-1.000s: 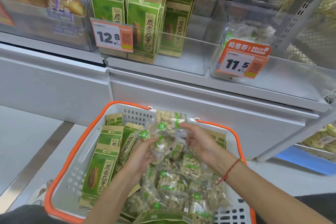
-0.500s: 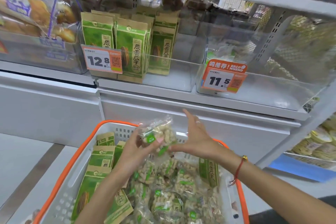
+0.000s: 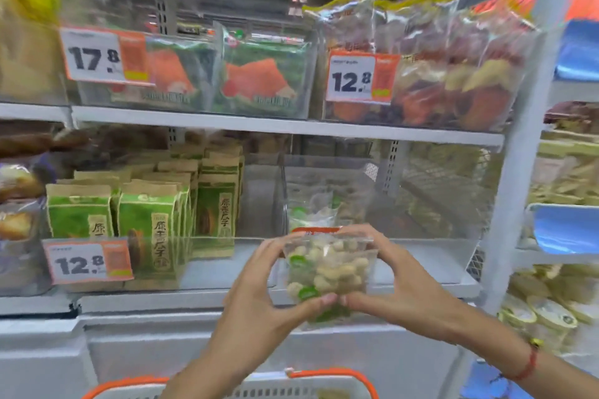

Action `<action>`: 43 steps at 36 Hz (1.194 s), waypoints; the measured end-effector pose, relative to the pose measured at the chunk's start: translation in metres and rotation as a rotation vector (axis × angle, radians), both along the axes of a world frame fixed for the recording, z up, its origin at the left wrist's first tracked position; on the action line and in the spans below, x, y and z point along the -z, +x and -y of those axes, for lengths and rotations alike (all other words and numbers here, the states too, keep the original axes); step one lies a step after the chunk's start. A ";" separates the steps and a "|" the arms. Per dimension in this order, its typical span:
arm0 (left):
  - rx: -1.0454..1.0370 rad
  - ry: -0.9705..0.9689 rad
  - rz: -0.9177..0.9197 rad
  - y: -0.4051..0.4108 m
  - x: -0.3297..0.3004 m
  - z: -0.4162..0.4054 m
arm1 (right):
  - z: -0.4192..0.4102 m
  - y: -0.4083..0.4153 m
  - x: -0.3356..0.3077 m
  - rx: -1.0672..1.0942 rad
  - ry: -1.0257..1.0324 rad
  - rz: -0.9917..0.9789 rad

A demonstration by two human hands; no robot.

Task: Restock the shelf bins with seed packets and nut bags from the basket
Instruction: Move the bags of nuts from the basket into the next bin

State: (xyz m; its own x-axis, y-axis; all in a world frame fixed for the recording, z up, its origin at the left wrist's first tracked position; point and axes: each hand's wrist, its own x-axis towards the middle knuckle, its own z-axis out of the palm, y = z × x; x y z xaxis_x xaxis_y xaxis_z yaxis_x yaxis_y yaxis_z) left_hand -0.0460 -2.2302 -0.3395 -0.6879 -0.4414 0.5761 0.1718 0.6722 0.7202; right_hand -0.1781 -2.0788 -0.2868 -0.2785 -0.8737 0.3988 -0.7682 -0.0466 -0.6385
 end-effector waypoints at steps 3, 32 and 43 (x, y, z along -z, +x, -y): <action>-0.003 -0.090 0.005 -0.022 -0.017 0.006 | -0.007 -0.021 -0.006 0.120 -0.174 -0.214; -0.267 0.044 0.251 -0.081 -0.015 0.049 | 0.097 -0.193 0.003 0.527 0.454 -0.373; -0.273 0.047 0.277 -0.079 -0.017 0.047 | 0.107 -0.187 0.009 0.360 0.397 -0.432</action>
